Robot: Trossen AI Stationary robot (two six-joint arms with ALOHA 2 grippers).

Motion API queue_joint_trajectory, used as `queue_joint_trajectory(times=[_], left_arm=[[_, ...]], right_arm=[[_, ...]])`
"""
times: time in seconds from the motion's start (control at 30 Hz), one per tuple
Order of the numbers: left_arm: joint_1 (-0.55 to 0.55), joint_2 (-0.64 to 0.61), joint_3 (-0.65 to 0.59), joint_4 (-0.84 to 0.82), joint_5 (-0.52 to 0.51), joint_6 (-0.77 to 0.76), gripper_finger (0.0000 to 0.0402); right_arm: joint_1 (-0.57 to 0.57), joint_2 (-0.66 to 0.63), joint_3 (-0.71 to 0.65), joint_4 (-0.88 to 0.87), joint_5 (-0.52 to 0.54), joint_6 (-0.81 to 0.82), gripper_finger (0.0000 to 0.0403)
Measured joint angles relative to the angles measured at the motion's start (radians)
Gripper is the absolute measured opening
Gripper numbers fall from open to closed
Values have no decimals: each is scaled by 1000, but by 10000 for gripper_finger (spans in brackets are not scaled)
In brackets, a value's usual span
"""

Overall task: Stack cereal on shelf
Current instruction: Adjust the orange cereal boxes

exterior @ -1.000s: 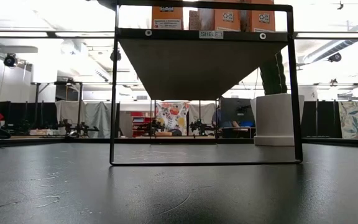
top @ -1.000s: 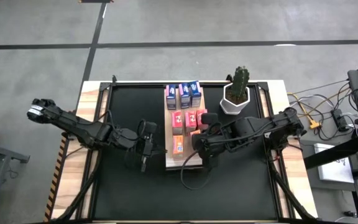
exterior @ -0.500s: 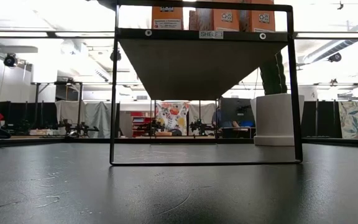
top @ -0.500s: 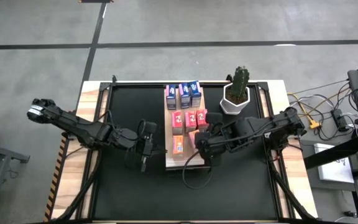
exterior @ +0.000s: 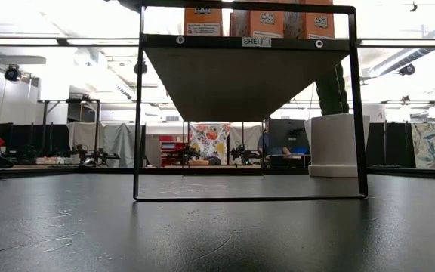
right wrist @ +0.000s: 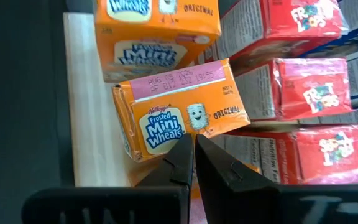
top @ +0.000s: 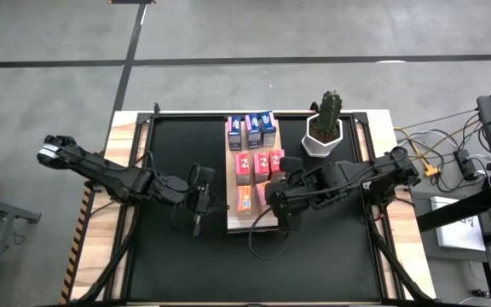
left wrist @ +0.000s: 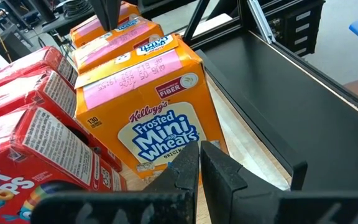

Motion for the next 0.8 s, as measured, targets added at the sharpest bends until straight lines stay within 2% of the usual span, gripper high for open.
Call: queue_joint_trajectory(times=[0.8], left_arm=[[0,0,0,0,0,15,0]], right_arm=[[7,2,32,22,-65,70,12]])
